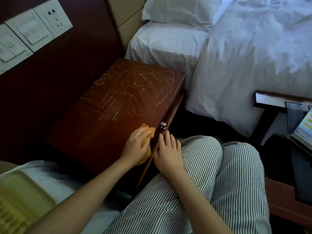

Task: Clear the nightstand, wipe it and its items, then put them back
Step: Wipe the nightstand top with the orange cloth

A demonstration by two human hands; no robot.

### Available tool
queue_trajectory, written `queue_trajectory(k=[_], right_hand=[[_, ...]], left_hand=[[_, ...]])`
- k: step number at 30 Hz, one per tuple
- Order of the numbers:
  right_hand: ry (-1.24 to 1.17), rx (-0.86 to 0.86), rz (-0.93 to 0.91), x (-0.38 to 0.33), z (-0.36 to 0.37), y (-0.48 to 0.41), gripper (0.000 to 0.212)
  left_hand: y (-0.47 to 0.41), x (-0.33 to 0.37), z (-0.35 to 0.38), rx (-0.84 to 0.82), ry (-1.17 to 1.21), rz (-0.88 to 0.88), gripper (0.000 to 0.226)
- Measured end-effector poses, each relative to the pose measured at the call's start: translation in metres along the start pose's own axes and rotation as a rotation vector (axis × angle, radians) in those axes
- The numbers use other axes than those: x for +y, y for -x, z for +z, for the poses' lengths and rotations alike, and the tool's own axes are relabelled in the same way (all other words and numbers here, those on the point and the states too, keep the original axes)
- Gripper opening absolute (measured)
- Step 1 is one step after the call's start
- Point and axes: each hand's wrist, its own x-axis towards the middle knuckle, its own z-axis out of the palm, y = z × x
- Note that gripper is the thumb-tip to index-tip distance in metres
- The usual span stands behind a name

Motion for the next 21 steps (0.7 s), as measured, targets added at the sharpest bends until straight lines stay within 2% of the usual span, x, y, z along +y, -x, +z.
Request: queue_trajectory(k=[3,8,11,16,21], right_hand=[[-0.012,-0.016,-0.007,0.002,0.000,-0.003,0.060],[-0.025,-0.014,0.001,0.003,-0.002,-0.001,0.059],[-0.039,0.002,0.011,0.005,-0.003,-0.001,0.058],[-0.057,0.039,0.020,0.010,-0.009,0.000,0.058],[-0.091,0.051,0.049,0.014,-0.013,-0.004,0.057]], left_hand=[[0.026,-0.018,-0.020,-0.033,-0.002,0.045,0.036],[0.006,-0.031,-0.026,0.143,-0.050,-0.214,0.032],[-0.028,-0.011,-0.009,0.182,-0.053,-0.269,0.033],[-0.045,0.020,0.012,0.140,-0.043,-0.148,0.032],[0.014,0.008,-0.007,0.070,-0.075,0.020,0.031]])
